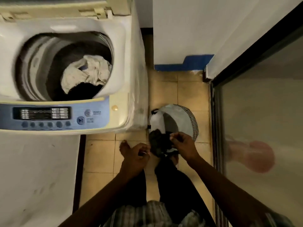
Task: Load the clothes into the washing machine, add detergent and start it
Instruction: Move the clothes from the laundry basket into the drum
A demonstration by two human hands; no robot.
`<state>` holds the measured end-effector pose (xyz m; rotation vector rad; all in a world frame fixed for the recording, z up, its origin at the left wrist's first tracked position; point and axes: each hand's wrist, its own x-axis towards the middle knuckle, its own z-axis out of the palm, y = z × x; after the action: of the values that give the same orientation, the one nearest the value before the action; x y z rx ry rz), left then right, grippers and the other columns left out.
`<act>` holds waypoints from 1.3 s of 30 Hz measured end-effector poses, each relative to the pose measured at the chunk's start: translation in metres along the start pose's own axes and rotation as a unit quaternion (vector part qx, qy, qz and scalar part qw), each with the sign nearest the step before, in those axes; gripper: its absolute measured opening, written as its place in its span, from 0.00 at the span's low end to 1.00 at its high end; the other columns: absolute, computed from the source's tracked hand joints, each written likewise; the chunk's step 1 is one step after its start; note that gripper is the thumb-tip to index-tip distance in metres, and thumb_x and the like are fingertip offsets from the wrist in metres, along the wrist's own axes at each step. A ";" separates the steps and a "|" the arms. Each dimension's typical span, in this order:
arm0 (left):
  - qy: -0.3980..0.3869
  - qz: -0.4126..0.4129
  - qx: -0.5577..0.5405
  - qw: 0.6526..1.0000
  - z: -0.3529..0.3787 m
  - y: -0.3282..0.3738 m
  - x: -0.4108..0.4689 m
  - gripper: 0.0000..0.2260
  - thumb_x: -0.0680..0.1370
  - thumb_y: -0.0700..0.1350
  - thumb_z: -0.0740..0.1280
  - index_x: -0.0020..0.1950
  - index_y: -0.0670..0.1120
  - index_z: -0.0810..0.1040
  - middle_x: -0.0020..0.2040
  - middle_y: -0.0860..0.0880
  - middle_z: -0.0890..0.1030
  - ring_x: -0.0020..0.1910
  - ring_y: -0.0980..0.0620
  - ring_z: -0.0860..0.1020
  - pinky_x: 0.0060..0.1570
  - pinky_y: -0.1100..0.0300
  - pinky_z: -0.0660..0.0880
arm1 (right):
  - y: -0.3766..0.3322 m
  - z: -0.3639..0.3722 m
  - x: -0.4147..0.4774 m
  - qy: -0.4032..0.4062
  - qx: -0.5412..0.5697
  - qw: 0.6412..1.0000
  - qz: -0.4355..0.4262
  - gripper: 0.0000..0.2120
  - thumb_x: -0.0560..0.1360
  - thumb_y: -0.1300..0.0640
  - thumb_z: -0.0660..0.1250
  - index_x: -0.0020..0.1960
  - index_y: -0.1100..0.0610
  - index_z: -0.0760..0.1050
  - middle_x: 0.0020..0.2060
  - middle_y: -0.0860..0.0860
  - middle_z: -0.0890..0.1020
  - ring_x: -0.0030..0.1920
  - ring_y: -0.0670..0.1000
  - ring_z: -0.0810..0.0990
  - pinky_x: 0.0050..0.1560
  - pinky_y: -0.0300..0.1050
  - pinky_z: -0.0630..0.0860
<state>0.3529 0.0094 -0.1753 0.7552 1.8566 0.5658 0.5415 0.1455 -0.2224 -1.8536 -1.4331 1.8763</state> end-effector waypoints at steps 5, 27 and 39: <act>-0.062 -0.095 0.038 0.993 0.056 -0.075 0.071 0.15 0.80 0.40 0.69 0.65 0.50 0.78 0.62 0.48 0.81 0.54 0.58 0.80 0.52 0.69 0.79 | 0.074 0.029 0.068 -0.054 -0.074 0.993 0.071 0.17 0.80 0.61 0.71 0.67 0.61 0.77 0.62 0.57 0.82 0.63 0.55 0.81 0.67 0.48 0.76; -0.073 -0.146 0.059 0.985 0.244 -0.301 0.373 0.49 0.69 0.65 0.76 0.81 0.44 0.61 0.76 0.43 0.72 0.74 0.44 0.72 0.75 0.48 0.68 | 0.345 0.075 0.373 0.041 -0.183 0.955 0.230 0.30 0.77 0.42 0.65 0.73 0.59 0.73 0.72 0.61 0.74 0.71 0.64 0.73 0.74 0.59 0.69; 0.032 -0.285 0.022 0.958 0.284 -0.324 0.362 0.17 0.76 0.49 0.73 0.65 0.51 0.78 0.58 0.48 0.84 0.54 0.44 0.83 0.58 0.46 0.82 | 0.390 0.095 0.365 -0.035 -0.141 0.970 0.193 0.22 0.85 0.53 0.61 0.78 0.55 0.68 0.76 0.57 0.72 0.74 0.60 0.70 0.71 0.43 0.64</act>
<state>0.4293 0.0573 -0.7304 0.2014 2.0317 0.1771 0.5727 0.1334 -0.7641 -2.3701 -1.5183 2.0045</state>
